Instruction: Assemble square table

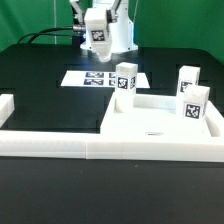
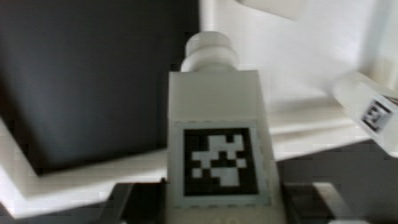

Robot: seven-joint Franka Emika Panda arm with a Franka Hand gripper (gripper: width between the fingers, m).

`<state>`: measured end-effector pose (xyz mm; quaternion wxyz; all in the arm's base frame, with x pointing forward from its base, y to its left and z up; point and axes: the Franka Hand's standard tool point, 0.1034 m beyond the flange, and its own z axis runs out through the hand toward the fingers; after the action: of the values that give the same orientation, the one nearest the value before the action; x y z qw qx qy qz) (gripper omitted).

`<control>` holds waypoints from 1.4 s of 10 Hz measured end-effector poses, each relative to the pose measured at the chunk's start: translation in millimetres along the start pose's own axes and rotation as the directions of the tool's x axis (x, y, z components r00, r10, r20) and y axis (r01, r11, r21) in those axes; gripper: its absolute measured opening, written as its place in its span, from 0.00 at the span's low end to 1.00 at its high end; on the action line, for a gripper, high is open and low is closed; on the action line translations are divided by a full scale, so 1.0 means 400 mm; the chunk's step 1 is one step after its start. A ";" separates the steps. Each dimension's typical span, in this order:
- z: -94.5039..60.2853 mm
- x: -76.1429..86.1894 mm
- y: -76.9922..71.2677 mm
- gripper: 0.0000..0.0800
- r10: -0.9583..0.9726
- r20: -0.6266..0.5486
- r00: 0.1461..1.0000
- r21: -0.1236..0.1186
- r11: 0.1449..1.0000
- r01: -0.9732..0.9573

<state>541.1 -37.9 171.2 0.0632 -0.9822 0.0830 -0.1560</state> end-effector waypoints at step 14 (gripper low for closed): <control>0.097 0.113 -0.053 0.36 -0.009 -0.196 0.981 -0.104 0.995 -0.011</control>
Offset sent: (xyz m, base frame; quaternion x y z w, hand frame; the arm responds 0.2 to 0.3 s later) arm 0.0000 0.0000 0.0000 0.0000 0.0000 0.0000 1.0000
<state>599.0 -21.4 151.1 0.0032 -0.9640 0.0973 -0.2474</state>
